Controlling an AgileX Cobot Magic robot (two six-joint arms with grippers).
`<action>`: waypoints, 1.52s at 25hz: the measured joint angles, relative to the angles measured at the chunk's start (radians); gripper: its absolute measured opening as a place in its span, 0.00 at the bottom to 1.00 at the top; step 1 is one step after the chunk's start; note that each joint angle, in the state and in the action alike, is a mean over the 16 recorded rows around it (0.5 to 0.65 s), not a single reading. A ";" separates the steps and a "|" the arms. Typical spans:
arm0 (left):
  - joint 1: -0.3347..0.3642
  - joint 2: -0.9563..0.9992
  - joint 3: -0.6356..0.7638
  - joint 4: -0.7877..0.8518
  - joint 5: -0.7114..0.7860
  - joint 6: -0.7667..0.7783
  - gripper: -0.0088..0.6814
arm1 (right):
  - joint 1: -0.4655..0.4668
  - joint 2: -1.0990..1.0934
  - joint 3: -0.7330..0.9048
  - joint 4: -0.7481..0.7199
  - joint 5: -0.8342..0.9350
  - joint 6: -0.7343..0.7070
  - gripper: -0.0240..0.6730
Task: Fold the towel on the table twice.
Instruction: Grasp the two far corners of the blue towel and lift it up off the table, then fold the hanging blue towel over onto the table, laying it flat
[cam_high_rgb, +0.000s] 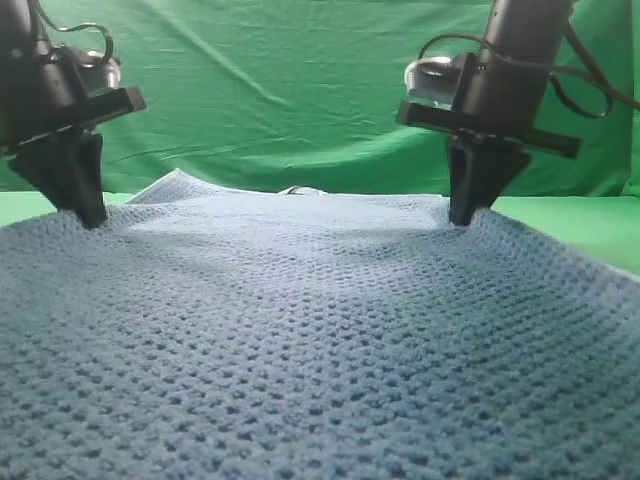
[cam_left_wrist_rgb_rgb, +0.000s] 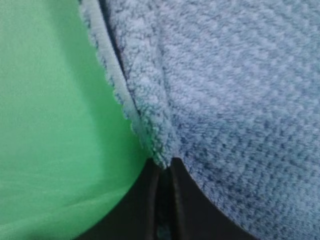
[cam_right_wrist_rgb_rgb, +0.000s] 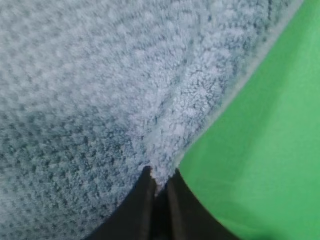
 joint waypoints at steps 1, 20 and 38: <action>0.000 0.002 -0.032 0.002 0.019 -0.003 0.04 | 0.000 -0.004 -0.027 -0.003 0.007 -0.001 0.03; 0.001 0.012 -0.858 0.047 0.116 -0.088 0.01 | -0.017 -0.044 -0.683 -0.092 -0.173 -0.038 0.03; 0.001 -0.002 -0.756 0.008 0.164 -0.082 0.01 | -0.060 -0.075 -0.546 -0.109 -0.010 -0.069 0.03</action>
